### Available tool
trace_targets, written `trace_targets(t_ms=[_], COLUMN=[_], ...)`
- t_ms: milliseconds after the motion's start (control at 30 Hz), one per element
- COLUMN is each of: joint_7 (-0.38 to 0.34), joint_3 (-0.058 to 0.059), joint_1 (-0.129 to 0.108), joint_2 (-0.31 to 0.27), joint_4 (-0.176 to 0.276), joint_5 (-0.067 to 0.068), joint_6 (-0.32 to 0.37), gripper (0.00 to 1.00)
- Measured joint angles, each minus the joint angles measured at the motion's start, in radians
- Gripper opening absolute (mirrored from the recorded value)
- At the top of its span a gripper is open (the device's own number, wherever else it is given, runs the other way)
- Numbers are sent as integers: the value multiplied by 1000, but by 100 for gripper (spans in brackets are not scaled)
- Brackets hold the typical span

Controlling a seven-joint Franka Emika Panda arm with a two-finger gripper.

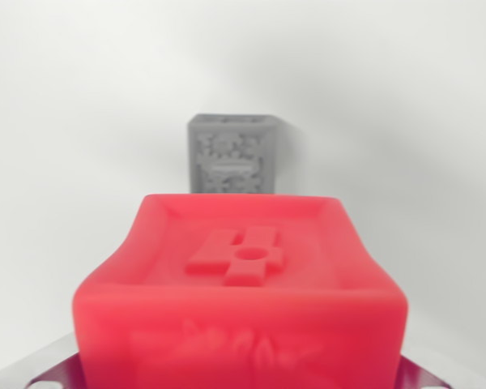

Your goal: Destack cube

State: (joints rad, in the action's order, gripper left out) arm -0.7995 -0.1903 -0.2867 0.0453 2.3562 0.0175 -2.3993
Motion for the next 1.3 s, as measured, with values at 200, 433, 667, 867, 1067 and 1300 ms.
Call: trace_targets(t_ms=[200,433,667,867,1067,1300], joint_7=[18,40,64,84,104,126], joint_3=[11,22,36,46,57,69], joint_1=[9,22,35,47,59,72], joint_2=[0,1,4,7,10,14], joint_4=[1,2,3,3,3,2], joint_5=[0,0,-1,-1,-1,-1], joint_6=[-1,-3,-5,-8,-11,-14], gripper=[0,0,0,0,0,0])
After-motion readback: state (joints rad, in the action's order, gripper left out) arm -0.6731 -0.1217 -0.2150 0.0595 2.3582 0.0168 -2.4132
